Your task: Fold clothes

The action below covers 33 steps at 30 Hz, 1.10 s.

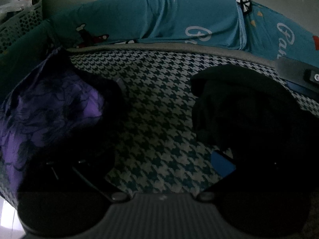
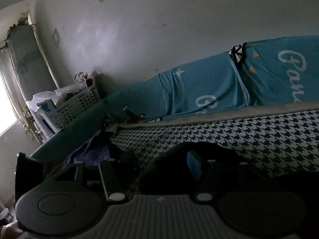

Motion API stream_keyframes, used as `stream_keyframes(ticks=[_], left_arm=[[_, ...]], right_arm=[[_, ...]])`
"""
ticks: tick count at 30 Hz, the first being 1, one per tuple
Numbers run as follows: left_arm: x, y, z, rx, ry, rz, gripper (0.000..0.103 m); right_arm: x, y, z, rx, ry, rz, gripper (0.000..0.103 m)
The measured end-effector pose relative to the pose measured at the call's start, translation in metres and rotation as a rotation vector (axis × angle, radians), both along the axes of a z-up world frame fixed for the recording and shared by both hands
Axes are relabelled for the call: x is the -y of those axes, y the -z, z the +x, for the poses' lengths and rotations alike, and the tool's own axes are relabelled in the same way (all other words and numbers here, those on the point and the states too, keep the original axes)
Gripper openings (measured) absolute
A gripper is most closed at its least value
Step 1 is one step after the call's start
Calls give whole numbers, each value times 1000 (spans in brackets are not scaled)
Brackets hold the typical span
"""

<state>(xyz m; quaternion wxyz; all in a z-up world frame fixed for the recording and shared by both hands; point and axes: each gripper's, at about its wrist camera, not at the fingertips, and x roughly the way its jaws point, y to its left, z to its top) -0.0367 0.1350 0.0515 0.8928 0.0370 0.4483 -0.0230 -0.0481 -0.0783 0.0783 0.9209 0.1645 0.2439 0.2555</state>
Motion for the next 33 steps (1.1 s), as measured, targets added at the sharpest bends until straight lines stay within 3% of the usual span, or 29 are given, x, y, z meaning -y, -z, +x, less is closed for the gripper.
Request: stream_keyframes(ticks=[9,20,33], left_arm=[[5,-2,-5,-2,4,3,103],[19,3,-13,-45,43,0,103],[30,2,-18,-47,71,13,103]], right_arm=[[14,-6,-9,18,23,-21,65],[29,-2,-6,-55,165,-143,65],[45,2,-6,-88,218,-160,65]])
